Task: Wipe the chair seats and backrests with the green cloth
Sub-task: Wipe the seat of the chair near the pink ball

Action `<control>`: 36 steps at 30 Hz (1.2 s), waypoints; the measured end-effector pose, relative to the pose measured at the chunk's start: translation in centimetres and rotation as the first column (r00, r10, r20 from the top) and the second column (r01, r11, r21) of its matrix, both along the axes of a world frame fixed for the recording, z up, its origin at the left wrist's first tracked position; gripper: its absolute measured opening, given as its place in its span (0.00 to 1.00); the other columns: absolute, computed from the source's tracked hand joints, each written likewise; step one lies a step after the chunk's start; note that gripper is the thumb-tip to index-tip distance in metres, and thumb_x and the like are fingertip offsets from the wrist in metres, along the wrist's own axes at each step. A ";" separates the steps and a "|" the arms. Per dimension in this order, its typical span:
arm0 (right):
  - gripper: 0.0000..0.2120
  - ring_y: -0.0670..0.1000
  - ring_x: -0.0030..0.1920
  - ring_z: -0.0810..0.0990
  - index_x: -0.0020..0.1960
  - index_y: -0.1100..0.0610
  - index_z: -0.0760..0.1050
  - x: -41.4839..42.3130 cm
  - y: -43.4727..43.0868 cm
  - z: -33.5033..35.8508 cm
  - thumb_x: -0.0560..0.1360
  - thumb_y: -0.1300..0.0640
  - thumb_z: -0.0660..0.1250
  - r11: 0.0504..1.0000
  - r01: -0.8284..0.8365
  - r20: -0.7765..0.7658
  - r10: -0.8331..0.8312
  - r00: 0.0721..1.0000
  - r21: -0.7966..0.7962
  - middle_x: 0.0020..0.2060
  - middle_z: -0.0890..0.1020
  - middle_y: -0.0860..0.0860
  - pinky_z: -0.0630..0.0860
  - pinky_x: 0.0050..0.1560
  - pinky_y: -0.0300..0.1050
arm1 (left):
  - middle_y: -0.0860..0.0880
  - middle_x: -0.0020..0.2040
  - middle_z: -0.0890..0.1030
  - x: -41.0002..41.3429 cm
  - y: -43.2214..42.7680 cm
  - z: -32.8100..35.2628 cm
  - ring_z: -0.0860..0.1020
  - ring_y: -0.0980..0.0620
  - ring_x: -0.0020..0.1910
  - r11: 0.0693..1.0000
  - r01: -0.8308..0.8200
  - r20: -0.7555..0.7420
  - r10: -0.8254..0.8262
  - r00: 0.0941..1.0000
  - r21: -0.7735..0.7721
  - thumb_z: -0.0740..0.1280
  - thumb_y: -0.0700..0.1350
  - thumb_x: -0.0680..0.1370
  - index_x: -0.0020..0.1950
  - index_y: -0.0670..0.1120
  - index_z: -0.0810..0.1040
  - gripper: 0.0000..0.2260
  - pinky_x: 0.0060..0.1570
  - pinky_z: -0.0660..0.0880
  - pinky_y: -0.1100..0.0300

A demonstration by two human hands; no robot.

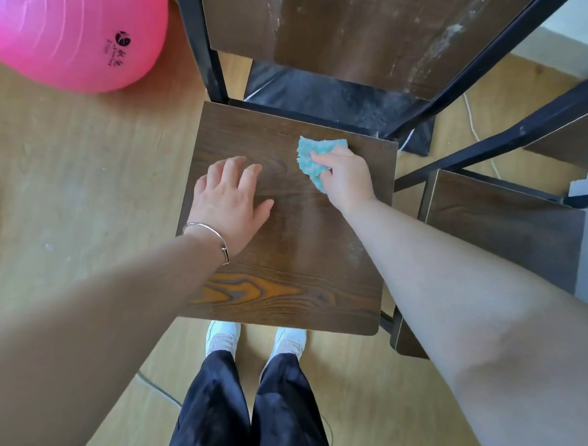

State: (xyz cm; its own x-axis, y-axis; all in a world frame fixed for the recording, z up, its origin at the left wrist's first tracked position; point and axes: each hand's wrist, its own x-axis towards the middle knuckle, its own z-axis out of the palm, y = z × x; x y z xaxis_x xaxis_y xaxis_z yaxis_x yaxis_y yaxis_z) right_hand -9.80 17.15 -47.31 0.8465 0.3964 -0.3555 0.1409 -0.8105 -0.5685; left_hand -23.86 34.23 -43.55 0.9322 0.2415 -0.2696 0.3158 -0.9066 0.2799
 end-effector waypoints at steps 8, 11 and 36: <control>0.17 0.55 0.51 0.76 0.64 0.55 0.79 -9.8 -3.0 0.4 0.78 0.65 0.61 0.959 -0.281 -0.046 0.279 0.959 -0.047 0.53 0.79 0.56 0.71 0.51 0.46 | 0.43 0.70 0.68 -5.5 -2.3 0.2 0.64 0.38 0.68 0.998 0.064 -0.071 -0.063 0.995 0.005 0.62 0.58 0.77 0.72 0.47 0.66 0.26 0.64 0.65 0.42; 0.11 0.47 0.44 0.72 0.57 0.58 0.82 -14.7 -4.7 0.3 0.78 0.63 0.64 0.967 -0.252 -0.103 0.254 0.962 0.032 0.43 0.74 0.48 0.70 0.48 0.42 | 0.42 0.70 0.67 -7.4 -3.2 0.3 0.64 0.38 0.69 0.997 0.071 -0.081 -0.071 0.994 0.001 0.61 0.58 0.78 0.72 0.46 0.66 0.26 0.64 0.64 0.42; 0.17 0.48 0.61 0.72 0.67 0.55 0.76 1.0 -7.8 3.8 0.80 0.64 0.62 0.981 0.194 0.087 -0.194 0.977 0.003 0.66 0.73 0.50 0.65 0.50 0.23 | 0.45 0.69 0.69 -3.1 -6.5 1.0 0.66 0.40 0.67 0.997 0.072 -0.026 -0.072 0.997 -0.002 0.61 0.59 0.77 0.70 0.47 0.68 0.25 0.62 0.68 0.42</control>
State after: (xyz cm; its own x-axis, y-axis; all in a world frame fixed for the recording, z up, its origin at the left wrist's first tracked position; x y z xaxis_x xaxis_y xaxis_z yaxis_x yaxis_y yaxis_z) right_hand -8.82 9.39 -43.55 0.9347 0.2198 -0.2795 0.0287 -0.8300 -0.5570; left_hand -26.96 27.71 -42.57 0.9398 0.1739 -0.2943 0.2571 -0.9269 0.2733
